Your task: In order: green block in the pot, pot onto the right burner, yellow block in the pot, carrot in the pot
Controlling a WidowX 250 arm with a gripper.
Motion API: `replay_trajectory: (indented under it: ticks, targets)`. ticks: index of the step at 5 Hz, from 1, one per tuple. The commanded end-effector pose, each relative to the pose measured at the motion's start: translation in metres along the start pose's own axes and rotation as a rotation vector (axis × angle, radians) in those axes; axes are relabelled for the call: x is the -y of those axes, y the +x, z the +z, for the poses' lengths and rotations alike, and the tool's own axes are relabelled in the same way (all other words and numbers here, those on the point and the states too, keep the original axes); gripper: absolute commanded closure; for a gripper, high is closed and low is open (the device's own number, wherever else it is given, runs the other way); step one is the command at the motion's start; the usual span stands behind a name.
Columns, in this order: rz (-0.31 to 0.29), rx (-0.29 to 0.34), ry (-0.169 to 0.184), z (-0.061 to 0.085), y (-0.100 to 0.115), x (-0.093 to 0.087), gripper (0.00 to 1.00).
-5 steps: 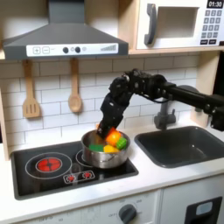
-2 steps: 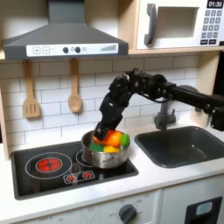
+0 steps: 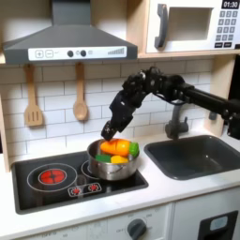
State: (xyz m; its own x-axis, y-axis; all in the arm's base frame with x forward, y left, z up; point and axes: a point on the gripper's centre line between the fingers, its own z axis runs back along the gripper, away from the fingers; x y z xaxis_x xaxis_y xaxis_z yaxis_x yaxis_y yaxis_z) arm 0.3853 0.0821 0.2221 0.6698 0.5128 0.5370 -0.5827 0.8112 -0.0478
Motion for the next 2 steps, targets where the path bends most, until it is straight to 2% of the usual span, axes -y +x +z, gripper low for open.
replay_trajectory:
  ticks: [1, 2]
  targets:
    - [0.033, 0.074, 0.039, 0.0150, 0.0223, 0.0004, 0.00]
    - [0.033, 0.097, 0.021, 0.0233, 0.0244, 0.0034, 0.00]
